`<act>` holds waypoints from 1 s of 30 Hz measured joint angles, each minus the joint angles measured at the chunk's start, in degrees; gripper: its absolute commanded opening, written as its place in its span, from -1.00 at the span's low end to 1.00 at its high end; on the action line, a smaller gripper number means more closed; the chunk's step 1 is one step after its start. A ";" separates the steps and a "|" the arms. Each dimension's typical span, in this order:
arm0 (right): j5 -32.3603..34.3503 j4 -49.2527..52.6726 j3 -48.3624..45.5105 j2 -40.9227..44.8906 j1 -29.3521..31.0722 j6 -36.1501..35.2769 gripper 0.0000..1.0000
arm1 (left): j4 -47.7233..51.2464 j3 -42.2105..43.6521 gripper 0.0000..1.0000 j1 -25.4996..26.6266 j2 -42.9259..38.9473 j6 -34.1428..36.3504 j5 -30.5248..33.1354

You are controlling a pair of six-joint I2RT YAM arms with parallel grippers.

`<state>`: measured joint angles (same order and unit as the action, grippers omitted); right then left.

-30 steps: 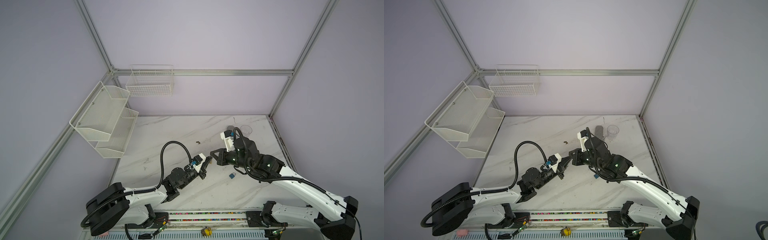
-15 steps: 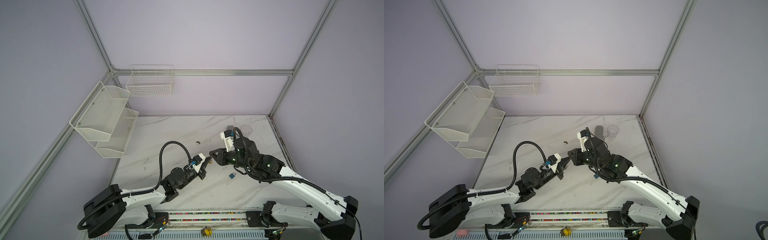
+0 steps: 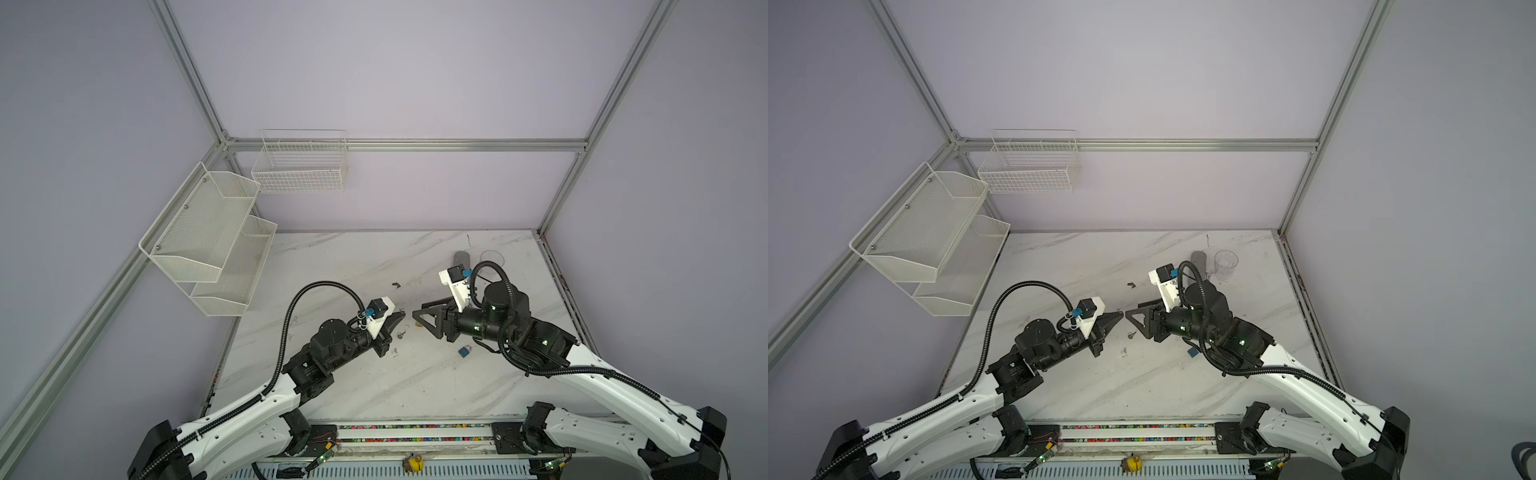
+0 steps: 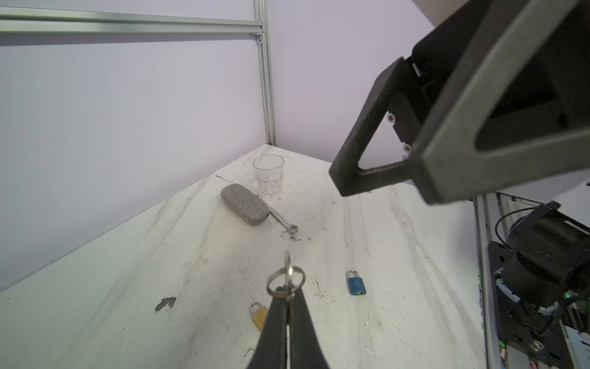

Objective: Unlock with the key

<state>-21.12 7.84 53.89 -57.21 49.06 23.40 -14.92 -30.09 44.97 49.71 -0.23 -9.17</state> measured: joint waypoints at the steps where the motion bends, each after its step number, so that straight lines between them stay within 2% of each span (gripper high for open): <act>1: -1.40 -1.77 -1.07 0.00 0.00 -0.55 0.13 | 1.01 -0.20 -1.00 -0.37 -0.22 -0.17 -1.60; 7: -5.29 -8.39 -2.95 -1.25 0.00 -3.63 0.12 | 3.98 -0.90 -1.00 -0.68 0.24 -0.61 -9.66; 12: -7.43 -11.10 -2.95 -3.17 0.00 -5.86 0.06 | 4.22 -2.45 -1.00 -0.70 1.11 -0.70 -13.16; 19: -7.43 -11.21 -3.26 -3.39 0.00 -7.15 -0.12 | 4.31 -3.17 -1.00 -0.72 1.33 -0.68 -14.69; 30: -8.13 -11.04 -4.66 -3.37 0.00 -7.65 -0.28 | 4.35 -3.19 -1.00 -0.83 1.11 -0.68 -14.69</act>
<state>-29.26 -3.20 49.23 -60.58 49.06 15.75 -10.57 -33.28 44.14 50.83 -0.91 -23.86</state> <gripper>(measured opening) 0.374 0.048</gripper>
